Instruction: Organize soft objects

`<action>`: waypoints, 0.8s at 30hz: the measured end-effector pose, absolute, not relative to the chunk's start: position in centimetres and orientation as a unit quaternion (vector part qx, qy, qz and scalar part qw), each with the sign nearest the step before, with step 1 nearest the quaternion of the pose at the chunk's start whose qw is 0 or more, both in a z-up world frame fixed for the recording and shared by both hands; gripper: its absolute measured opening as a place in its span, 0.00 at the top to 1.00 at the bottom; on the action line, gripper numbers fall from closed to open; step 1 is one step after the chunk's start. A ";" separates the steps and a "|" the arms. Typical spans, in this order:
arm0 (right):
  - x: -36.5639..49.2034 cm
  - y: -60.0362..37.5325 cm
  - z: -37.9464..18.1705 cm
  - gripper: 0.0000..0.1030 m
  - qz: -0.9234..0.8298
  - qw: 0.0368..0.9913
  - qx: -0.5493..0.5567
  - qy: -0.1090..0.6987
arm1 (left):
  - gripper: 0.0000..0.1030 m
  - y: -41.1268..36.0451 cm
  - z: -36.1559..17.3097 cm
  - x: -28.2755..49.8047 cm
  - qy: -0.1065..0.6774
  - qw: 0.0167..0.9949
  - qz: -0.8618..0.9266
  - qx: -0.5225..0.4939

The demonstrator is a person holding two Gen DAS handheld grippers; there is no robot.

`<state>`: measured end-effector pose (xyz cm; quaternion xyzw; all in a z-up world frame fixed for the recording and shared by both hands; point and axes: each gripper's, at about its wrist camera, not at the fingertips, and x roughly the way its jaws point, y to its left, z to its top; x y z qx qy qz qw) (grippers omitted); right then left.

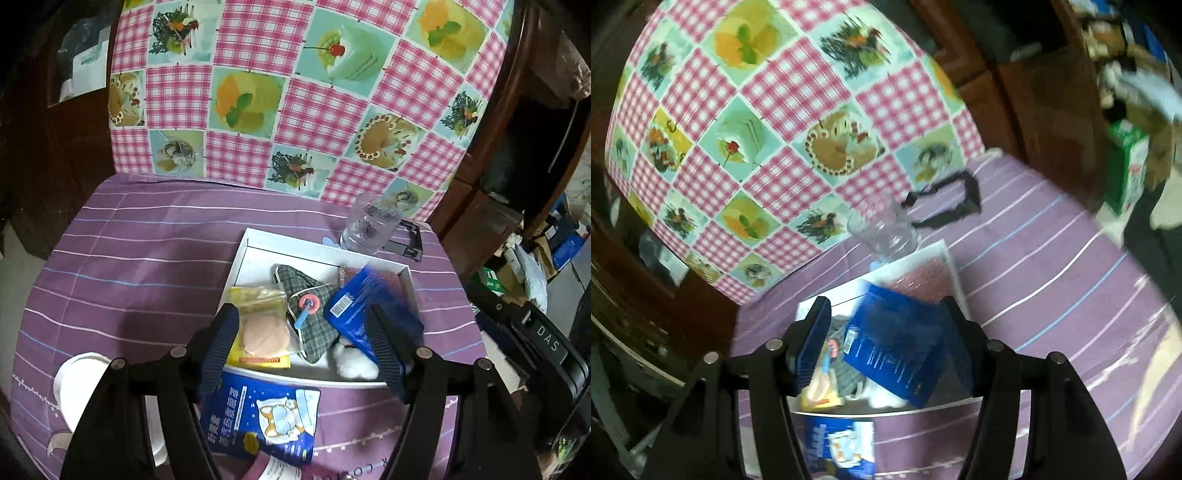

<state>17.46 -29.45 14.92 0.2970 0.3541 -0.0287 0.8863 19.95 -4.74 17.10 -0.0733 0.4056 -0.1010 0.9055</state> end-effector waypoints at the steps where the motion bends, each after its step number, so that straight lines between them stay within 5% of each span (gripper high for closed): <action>1: 17.3 -29.4 15.3 0.40 -0.036 0.888 0.291 0.356 | 0.31 -4.6 17.3 19.7 0.408 0.905 -0.097 -0.073; 11: 14.9 -28.6 16.5 0.41 0.037 0.826 0.387 0.407 | 0.31 -3.6 16.6 16.6 0.457 0.885 -0.065 -0.052; 24: 11.0 -26.1 15.4 0.41 0.066 0.776 0.383 0.498 | 0.31 -2.1 16.4 11.8 0.474 0.869 -0.116 -0.080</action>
